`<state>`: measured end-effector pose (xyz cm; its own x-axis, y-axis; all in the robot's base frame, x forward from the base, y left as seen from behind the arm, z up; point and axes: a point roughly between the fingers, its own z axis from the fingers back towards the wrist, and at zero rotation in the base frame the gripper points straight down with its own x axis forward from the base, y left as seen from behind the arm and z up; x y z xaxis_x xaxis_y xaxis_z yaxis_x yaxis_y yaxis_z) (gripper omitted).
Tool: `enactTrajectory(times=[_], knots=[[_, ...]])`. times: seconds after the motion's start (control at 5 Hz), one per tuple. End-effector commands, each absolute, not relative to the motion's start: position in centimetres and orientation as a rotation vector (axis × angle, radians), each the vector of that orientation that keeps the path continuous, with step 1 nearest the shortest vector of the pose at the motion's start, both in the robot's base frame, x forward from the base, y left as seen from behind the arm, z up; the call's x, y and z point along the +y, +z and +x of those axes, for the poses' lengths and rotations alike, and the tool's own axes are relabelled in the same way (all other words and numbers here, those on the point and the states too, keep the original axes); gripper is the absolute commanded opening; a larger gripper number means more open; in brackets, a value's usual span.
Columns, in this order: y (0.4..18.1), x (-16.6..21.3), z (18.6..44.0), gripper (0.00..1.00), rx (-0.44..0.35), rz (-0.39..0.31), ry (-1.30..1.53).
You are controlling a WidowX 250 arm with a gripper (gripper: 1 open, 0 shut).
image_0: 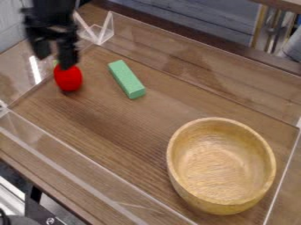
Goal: Move the red fruit to the right
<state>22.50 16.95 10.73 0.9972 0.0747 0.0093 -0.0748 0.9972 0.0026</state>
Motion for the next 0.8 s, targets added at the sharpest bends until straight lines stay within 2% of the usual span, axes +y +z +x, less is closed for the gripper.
enactTrajectory(times=[0.0,0.6], knots=[[11.1,18.9,23.9,1.0,-0.097,0.045,0.085],[9.2,20.1,26.0,1.0,-0.125,0.064,0.188]])
